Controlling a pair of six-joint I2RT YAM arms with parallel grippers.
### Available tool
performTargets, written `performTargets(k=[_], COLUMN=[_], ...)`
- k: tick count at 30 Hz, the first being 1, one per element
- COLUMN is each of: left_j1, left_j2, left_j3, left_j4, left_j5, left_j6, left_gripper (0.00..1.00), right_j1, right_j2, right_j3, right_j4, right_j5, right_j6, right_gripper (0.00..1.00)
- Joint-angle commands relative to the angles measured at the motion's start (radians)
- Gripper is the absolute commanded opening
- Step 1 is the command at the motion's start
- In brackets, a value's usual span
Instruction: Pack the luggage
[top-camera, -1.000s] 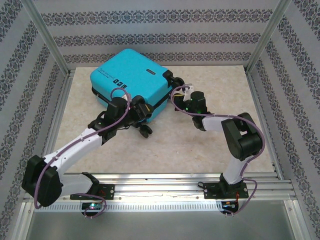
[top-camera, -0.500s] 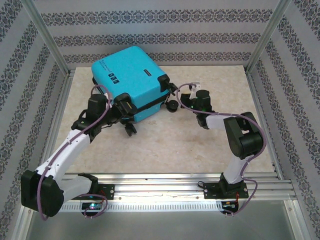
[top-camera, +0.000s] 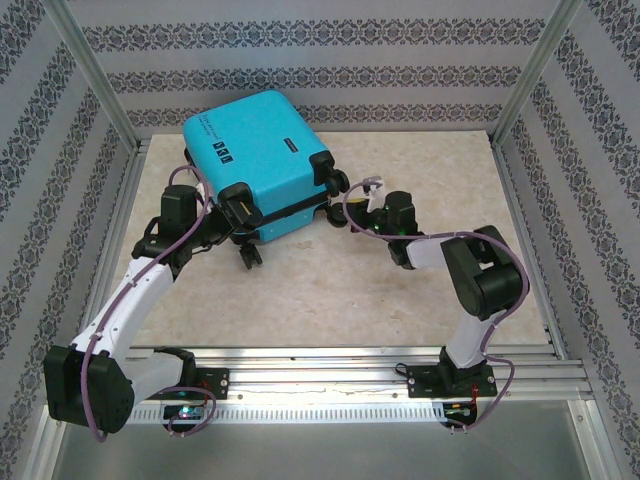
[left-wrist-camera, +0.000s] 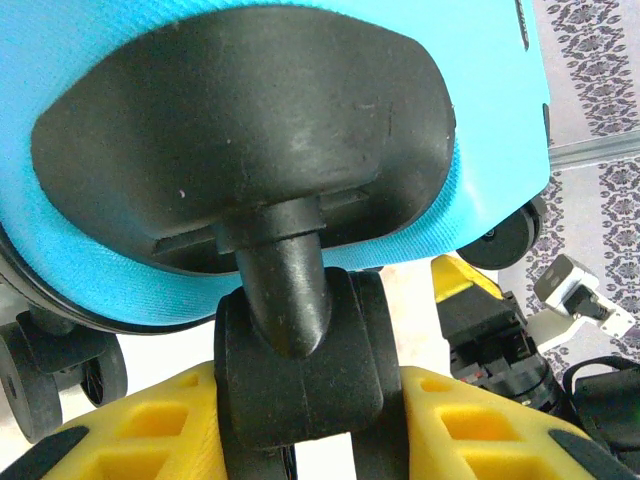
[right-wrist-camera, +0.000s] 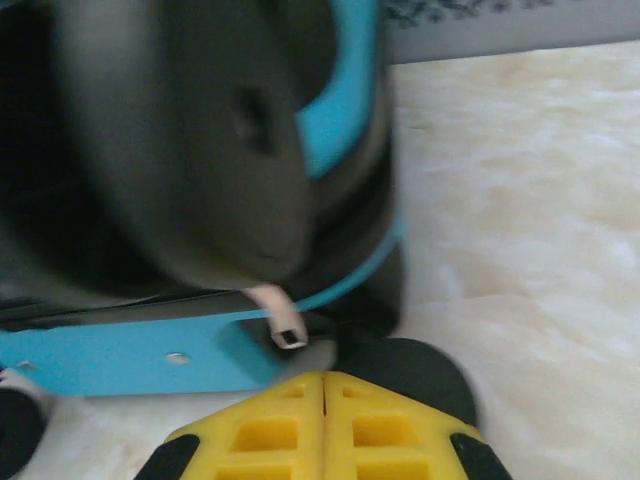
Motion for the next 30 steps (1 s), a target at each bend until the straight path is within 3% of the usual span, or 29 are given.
performTargets(k=[1, 6, 13, 17, 24, 30], left_j1=[0.001, 0.006, 0.073, 0.091, 0.090, 0.086], left_j2=[-0.049, -0.053, -0.069, -0.058, -0.069, -0.112], left_j3=[0.072, 0.113, 0.139, 0.178, 0.159, 0.046], left_j4=[0.052, 0.002, -0.103, -0.182, -0.160, -0.054], left_j5=[0.074, 0.083, 0.023, -0.064, 0.036, 0.084], left_j6=[0.116, 0.149, 0.192, 0.239, 0.183, 0.080], left_gripper=[0.08, 0.08, 0.10, 0.26, 0.57, 0.64], right_j1=[0.017, 0.034, 0.028, 0.030, 0.030, 0.034], right_j2=[0.024, 0.062, 0.058, 0.036, 0.022, 0.037], right_j3=[-0.015, 0.024, 0.005, -0.003, -0.012, -0.002], right_j4=[0.116, 0.116, 0.126, 0.087, 0.067, 0.068], right_j5=[-0.063, -0.059, -0.077, -0.083, -0.082, -0.092], right_j6=[-0.014, 0.025, 0.050, 0.033, 0.032, 0.043], right_gripper=[0.07, 0.24, 0.38, 0.42, 0.44, 0.45])
